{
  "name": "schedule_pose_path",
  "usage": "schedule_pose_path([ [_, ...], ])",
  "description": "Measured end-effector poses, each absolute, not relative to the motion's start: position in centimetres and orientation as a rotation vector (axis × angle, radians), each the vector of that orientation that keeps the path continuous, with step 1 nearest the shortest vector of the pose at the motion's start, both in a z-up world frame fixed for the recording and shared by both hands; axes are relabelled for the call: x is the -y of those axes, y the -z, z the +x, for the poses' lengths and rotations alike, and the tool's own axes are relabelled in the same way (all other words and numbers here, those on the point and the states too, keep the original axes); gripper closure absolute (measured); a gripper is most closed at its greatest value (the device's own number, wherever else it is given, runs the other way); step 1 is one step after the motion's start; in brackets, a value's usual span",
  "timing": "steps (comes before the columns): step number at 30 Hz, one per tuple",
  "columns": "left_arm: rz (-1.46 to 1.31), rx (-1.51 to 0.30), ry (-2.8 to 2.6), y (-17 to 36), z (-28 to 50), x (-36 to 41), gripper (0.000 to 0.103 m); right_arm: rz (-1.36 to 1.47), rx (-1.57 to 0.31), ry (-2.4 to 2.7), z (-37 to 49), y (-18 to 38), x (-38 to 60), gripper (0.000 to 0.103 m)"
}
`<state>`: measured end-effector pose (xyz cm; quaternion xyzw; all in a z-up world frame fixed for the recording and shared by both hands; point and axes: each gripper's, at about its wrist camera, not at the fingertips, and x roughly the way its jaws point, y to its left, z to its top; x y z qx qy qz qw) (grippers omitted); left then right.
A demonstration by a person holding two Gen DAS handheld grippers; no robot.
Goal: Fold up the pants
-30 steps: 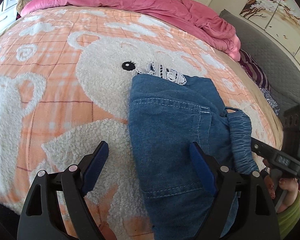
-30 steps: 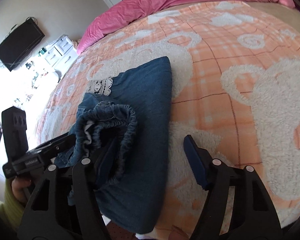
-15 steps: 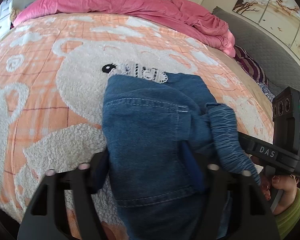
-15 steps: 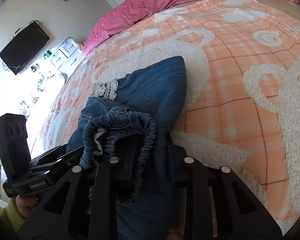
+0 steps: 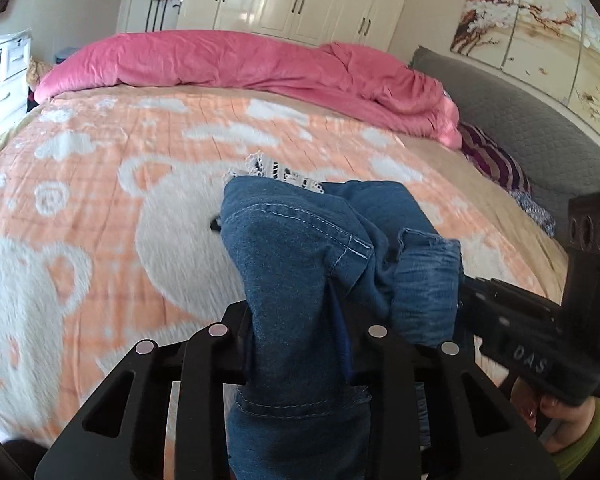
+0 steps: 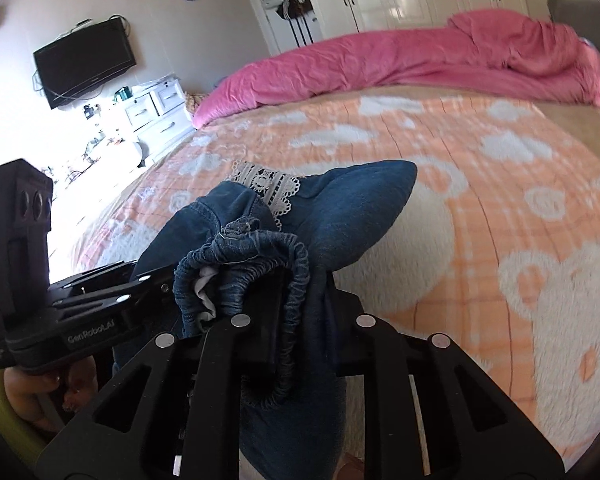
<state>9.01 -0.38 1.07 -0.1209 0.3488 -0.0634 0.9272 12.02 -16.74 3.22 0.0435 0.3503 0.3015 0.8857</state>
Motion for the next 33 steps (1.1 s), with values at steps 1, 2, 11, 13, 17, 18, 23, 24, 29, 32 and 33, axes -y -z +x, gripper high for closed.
schedule_pose_path([
  [1,-0.254,-0.709,0.126,-1.4,9.4,0.1,0.074,0.09,-0.721,-0.629,12.4,-3.5,16.7,0.092],
  [2,-0.252,-0.701,0.12,-1.7,9.9,0.0,0.074,0.092,-0.713,-0.63,13.1,-3.9,16.5,0.092],
  [11,-0.244,-0.659,0.07,-3.1,16.0,-1.2,0.074,0.086,-0.682,-0.593,20.1,-4.9,14.7,0.092],
  [13,-0.237,-0.669,0.059,-2.4,17.2,-1.3,0.074,0.095,-0.712,-0.575,21.7,-4.1,14.5,0.092],
  [17,-0.225,-0.743,0.04,0.3,19.6,-1.7,0.074,0.125,-0.812,-0.519,24.6,-1.1,14.3,0.092],
  [18,-0.224,-0.772,0.033,1.2,20.0,-1.9,0.073,0.126,-0.845,-0.503,25.2,0.0,14.3,0.092],
  [23,-0.253,-0.83,-0.026,3.0,20.4,-3.0,0.046,0.214,-0.953,-0.413,26.4,3.9,15.7,0.084],
  [24,-0.251,-0.83,-0.03,3.3,20.4,-3.1,0.045,0.237,-0.953,-0.416,26.3,4.1,16.0,0.084],
  [29,-0.26,-0.833,-0.05,3.9,20.1,-3.6,0.038,0.215,-0.932,-0.403,24.8,3.6,16.1,0.076],
  [32,-0.275,-0.83,-0.051,3.9,19.6,-3.9,0.036,0.197,-0.924,-0.396,24.1,3.3,16.5,0.066],
  [33,-0.273,-0.827,-0.052,3.8,19.3,-3.8,0.035,0.19,-0.92,-0.394,23.8,3.2,16.7,0.064],
])
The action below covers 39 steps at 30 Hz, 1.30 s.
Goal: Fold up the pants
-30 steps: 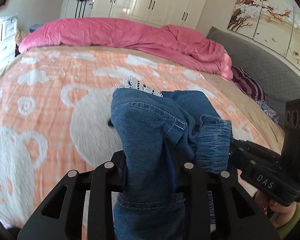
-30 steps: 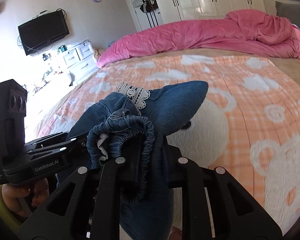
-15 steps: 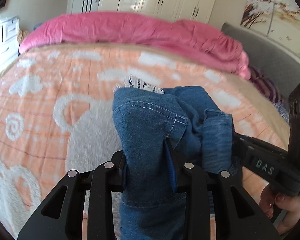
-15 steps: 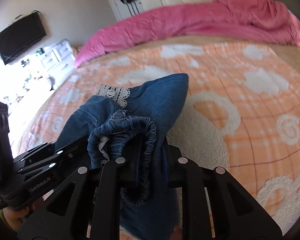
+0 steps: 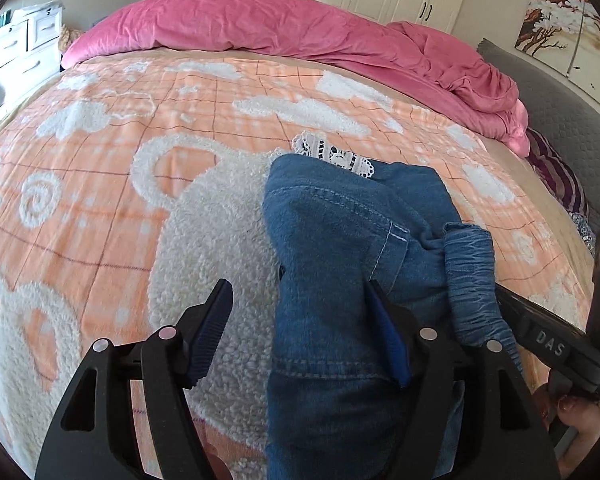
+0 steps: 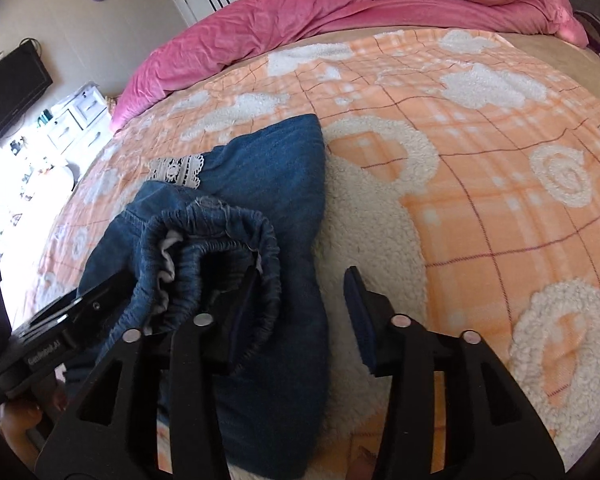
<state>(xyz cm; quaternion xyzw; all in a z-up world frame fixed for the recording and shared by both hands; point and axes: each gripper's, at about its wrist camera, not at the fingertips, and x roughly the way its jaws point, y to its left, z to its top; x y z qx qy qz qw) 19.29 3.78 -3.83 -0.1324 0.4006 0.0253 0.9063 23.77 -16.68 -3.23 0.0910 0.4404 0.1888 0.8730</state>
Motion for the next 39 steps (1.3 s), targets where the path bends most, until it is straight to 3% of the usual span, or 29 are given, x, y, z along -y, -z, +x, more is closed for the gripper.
schedule_pose_path([
  [11,-0.244,-0.774,-0.077,2.6,15.1,-3.0,0.023,0.14,-0.88,-0.374,19.4,2.2,18.1,0.056],
  [13,-0.236,-0.768,-0.072,2.5,13.9,-2.7,0.022,0.125,-0.875,-0.373,18.6,2.1,18.4,0.048],
  [18,-0.224,-0.75,-0.064,1.9,11.4,-1.9,0.018,0.088,-0.852,-0.38,16.2,1.8,19.1,0.046],
  [31,-0.228,-0.753,-0.05,1.6,5.6,-0.9,0.008,0.035,-0.737,-0.402,9.5,0.1,20.8,0.021],
  [39,-0.228,-0.748,-0.047,1.8,2.8,-0.1,0.005,0.025,-0.691,-0.394,7.0,-0.5,21.6,0.013],
])
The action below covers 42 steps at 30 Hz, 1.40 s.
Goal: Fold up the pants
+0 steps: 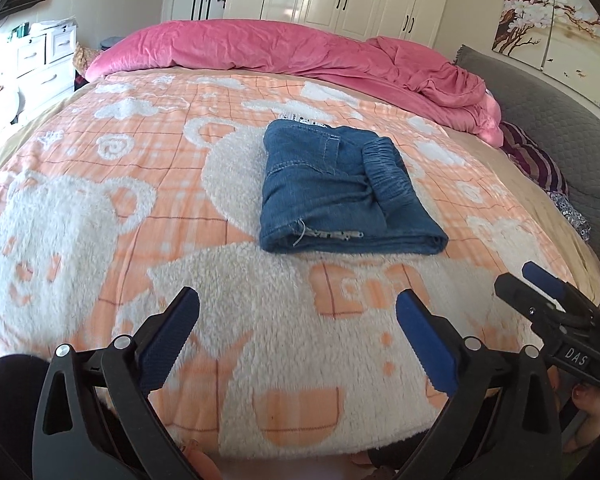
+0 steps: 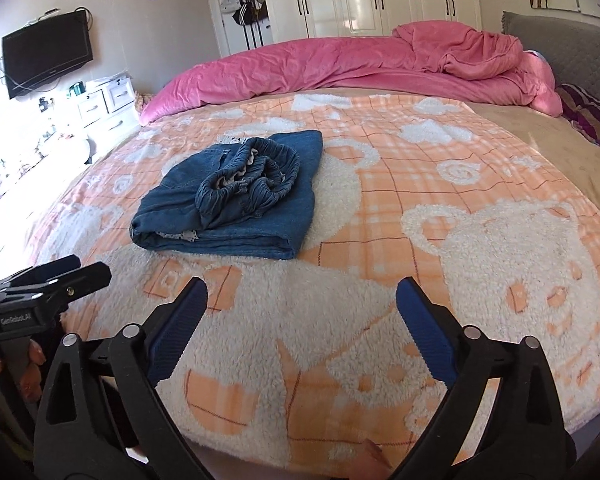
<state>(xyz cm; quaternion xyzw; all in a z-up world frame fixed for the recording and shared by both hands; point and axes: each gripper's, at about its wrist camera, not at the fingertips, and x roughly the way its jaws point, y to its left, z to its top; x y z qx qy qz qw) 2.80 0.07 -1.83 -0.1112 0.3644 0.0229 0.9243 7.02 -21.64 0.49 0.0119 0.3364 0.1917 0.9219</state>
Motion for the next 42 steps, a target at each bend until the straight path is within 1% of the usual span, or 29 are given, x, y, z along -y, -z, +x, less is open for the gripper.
schedule_pose_path([
  [4,-0.212,-0.737,-0.051,1.7,1.9,0.5,0.005,0.001,-0.65,-0.388,6.0,-1.0,21.9,0.009],
  [13,-0.196,-0.697,-0.054,1.3,0.1,1.2,0.005,-0.026,-0.568,-0.376,3.6,-1.5,22.5,0.009],
  [20,-0.186,-0.698,-0.058,1.5,-0.1,1.5,0.005,-0.002,-0.571,-0.366,3.3,-1.2,22.9,0.009],
  [24,-0.173,-0.598,-0.049,0.1,-1.4,1.8,0.005,0.015,-0.44,-0.361,1.8,-2.9,23.5,0.009],
  [26,-0.176,-0.592,-0.044,-0.2,-1.5,1.9,0.005,0.003,-0.404,-0.354,1.4,-3.6,23.6,0.009],
  [35,-0.198,-0.654,-0.053,1.1,-0.8,1.5,0.005,-0.002,-0.509,-0.368,2.7,-1.9,23.0,0.009],
  [42,-0.201,-0.659,-0.053,1.4,-0.7,1.4,0.005,-0.005,-0.526,-0.366,2.8,-1.4,22.8,0.009],
])
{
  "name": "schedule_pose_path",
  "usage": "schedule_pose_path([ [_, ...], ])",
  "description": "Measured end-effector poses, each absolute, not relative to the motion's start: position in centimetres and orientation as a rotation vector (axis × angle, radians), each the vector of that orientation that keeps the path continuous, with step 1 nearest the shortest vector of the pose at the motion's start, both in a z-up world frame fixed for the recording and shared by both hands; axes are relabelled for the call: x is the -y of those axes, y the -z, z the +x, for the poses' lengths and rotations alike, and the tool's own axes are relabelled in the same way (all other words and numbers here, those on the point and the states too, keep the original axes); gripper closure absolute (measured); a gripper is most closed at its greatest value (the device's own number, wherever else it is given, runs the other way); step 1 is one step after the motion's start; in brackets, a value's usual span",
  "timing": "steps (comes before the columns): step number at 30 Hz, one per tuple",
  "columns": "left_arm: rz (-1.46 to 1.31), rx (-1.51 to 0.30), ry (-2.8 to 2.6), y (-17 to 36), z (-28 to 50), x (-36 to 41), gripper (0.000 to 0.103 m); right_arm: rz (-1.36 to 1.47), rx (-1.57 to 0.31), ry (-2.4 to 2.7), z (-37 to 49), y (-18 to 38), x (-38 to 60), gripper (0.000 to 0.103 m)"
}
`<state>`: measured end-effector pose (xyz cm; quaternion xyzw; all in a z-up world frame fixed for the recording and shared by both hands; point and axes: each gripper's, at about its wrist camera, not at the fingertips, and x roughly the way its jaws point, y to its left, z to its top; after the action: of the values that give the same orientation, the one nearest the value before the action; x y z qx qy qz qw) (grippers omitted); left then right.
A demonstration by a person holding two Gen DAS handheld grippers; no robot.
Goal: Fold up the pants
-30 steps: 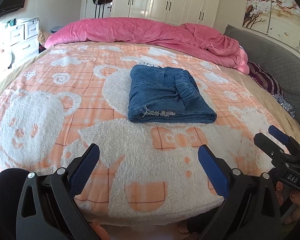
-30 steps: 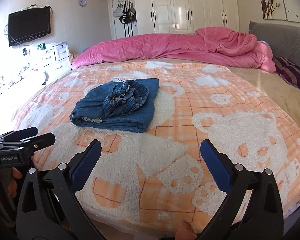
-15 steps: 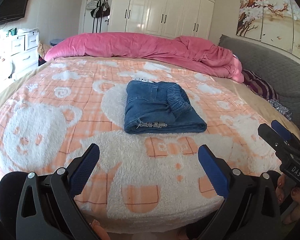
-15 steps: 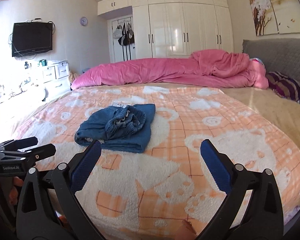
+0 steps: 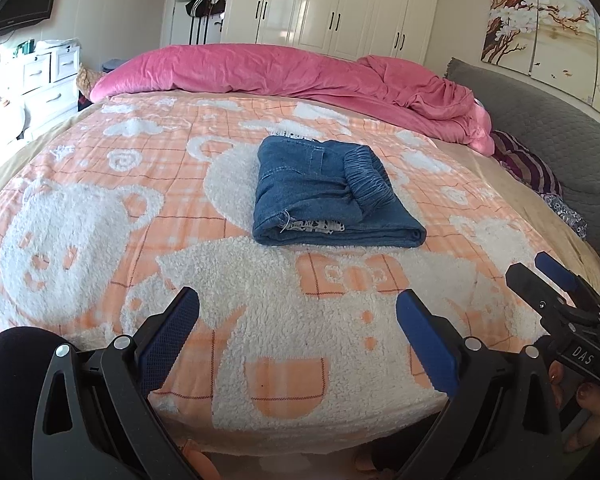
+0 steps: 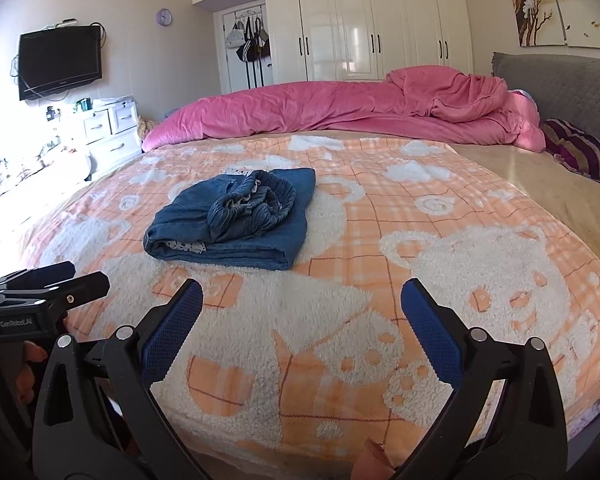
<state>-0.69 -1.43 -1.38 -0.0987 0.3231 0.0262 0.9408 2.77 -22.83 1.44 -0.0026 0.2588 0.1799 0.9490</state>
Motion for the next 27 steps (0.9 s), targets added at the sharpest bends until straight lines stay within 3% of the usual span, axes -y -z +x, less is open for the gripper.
schedule_pose_path([
  [27,-0.201,-0.663,-0.067,1.21,-0.49,1.23,0.005,-0.012,-0.539,-0.363,2.92,-0.99,22.91,0.009],
])
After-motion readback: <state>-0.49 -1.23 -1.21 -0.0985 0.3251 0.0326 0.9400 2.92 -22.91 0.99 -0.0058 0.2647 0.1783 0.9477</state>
